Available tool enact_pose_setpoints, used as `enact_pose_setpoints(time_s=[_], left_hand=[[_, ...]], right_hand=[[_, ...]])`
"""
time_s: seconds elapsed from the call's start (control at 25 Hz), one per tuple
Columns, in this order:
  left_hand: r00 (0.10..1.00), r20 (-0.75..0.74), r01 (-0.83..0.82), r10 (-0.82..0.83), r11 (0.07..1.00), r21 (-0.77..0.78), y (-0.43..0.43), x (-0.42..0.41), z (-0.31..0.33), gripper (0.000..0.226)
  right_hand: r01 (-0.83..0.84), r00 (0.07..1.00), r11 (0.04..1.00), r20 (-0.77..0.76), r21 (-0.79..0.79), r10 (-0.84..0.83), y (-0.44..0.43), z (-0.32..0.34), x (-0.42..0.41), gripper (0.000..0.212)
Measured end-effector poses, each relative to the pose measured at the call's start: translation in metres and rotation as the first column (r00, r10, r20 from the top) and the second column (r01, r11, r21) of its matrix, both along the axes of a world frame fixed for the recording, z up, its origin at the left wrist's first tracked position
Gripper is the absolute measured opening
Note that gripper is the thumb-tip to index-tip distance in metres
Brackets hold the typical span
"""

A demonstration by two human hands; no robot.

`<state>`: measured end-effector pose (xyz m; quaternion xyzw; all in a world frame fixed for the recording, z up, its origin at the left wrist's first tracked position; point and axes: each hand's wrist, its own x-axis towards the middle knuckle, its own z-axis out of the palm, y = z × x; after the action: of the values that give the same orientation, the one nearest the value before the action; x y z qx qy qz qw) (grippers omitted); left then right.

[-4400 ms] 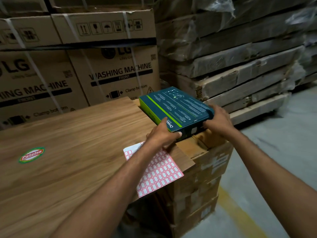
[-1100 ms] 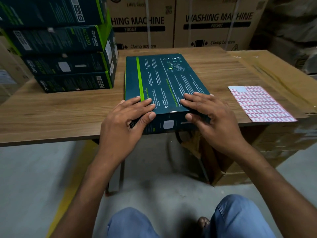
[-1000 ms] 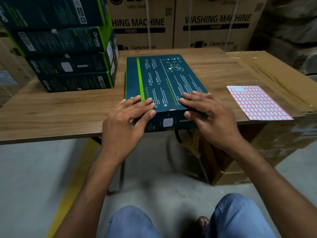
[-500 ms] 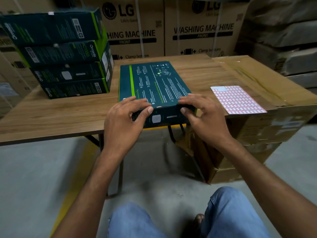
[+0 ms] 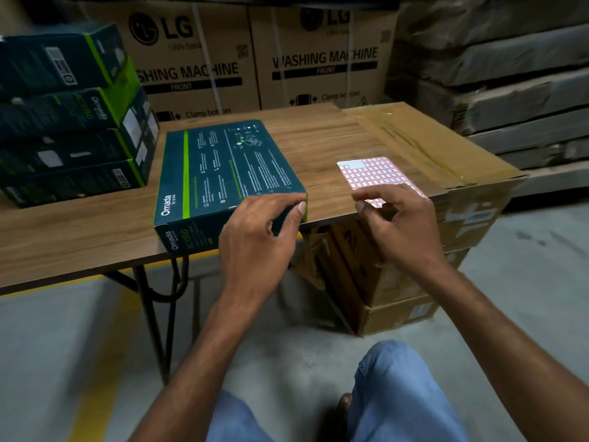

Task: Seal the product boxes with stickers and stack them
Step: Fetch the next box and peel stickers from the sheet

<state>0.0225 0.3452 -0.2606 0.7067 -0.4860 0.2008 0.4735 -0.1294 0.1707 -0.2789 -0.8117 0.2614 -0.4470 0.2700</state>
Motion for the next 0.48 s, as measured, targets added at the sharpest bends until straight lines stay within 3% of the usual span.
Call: enact_pose_setpoints(time_s=[0.28,0.48], left_hand=[[0.997,-0.061,0.046,-0.045,0.999,0.017,-0.013,-0.007,-0.004,0.015],[0.985,-0.135,0.112,-0.106,0.993,0.036,-0.021,-0.015,-0.009,0.015]], right_hand=[[0.027,1.0,0.998,0.001,0.054,-0.027,-0.004,-0.004,-0.002,0.019],[0.139,0.99,0.978,-0.007,0.155,-0.139,-0.018,-0.008,-0.009,0.026]])
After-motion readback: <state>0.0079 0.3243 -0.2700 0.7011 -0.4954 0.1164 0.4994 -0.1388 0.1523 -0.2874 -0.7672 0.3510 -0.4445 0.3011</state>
